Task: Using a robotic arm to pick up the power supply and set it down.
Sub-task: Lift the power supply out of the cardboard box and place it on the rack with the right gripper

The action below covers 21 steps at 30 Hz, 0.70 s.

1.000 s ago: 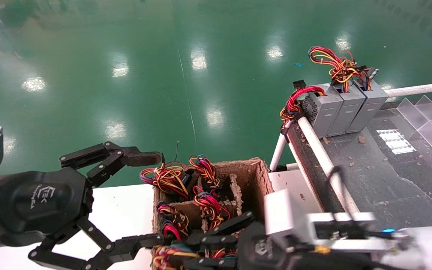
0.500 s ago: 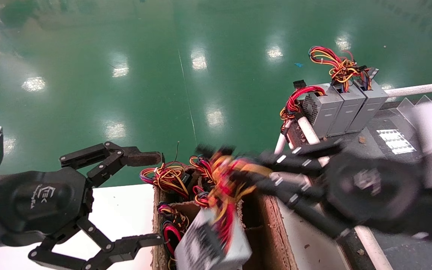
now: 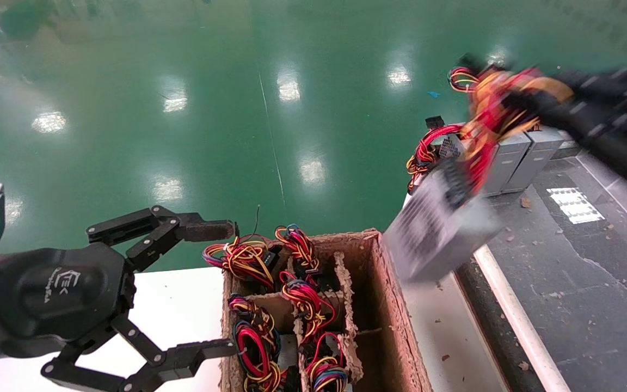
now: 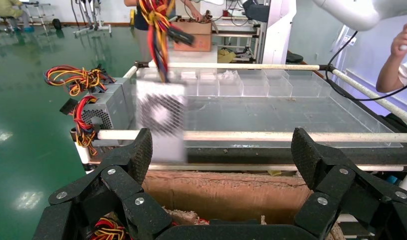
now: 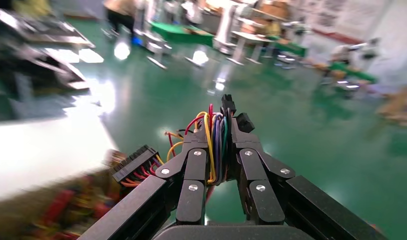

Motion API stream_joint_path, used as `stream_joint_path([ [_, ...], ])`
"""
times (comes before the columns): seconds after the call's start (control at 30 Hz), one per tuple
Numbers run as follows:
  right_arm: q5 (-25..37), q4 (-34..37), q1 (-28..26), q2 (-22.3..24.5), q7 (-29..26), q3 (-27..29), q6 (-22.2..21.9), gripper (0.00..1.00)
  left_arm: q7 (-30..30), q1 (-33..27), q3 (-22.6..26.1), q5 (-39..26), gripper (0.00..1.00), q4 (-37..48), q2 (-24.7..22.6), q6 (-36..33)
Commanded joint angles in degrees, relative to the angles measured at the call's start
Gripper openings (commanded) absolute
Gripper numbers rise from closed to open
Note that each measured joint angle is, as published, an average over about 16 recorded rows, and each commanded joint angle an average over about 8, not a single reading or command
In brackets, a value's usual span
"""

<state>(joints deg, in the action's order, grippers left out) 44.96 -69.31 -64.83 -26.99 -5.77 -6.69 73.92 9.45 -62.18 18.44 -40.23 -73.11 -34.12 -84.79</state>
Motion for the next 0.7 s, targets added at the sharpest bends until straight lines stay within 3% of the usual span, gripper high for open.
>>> stream_joint_path([
  [0.03, 0.86, 1.62, -0.96, 1.43, 1.07, 0.81, -0.48, 0.0, 0.0, 0.0, 0.0, 0.0, 1.0, 0.0, 0.0, 0.0],
  [0.33, 9.92, 10.63, -6.3, 3.17, 5.02, -1.4, -3.17, 0.0, -0.01, 0.0, 0.02, 0.01, 1.0, 0.0, 0.01, 0.01],
  [0.7, 17.81, 19.44, -13.33, 0.26, 8.73, -5.38, -3.25, 0.0, -0.02, -0.01, 0.04, 0.03, 1.0, 0.0, 0.02, 0.02],
])
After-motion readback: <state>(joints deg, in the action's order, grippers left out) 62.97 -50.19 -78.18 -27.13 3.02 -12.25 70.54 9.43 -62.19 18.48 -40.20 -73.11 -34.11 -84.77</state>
